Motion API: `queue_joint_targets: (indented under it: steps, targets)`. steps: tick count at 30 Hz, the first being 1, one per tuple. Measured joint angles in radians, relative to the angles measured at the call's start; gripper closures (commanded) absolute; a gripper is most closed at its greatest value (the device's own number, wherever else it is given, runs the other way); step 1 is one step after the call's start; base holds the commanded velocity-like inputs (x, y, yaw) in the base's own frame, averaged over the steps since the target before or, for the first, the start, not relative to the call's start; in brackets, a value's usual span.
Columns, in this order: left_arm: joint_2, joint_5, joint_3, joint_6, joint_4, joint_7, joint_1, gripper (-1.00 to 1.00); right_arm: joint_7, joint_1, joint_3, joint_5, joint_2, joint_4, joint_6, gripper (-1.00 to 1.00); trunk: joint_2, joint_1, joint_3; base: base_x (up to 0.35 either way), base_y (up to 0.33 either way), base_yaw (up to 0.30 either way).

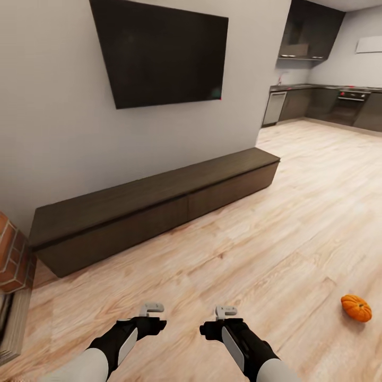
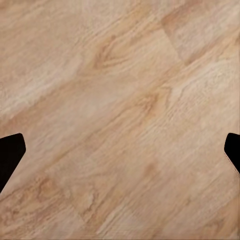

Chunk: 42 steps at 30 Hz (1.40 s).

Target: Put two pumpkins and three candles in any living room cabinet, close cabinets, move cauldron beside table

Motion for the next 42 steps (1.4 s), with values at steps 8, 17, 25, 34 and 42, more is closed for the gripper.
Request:
queue_joint_targets:
  steps: [8,17,25,34,42]
  targets:
    - [0.0,0.0,0.0,0.0,0.0,0.0,0.0,-1.0,0.0,0.0,0.0,0.0,0.0,0.0,0.0,-1.0,0.0,0.0,0.0,0.218,-0.217,0.289]
    - [0.0,0.0,0.0,0.0,0.0,0.0,0.0,-1.0,0.0,0.0,0.0,0.0,0.0,0.001,0.0,-1.0,0.0,0.0,0.0,0.22,-0.213,0.287]
    - [0.0,0.001,0.0,0.0,0.0,0.0,0.0,-1.0,0.0,0.0,0.0,-0.001,0.0,0.001,0.0,-1.0,0.0,0.0,0.0,0.201,-0.188,0.287]
    - [0.0,0.001,0.001,0.0,0.0,0.0,0.0,-1.0,0.0,0.0,0.006,-0.001,0.0,0.002,0.0,-1.0,0.0,0.0,0.0,0.157,-0.151,0.287]
    - [0.0,0.001,0.001,0.001,0.0,0.0,0.0,-1.0,0.0,0.0,0.019,-0.002,0.0,0.003,0.0,-1.0,0.0,0.0,0.0,0.052,-0.051,0.287]
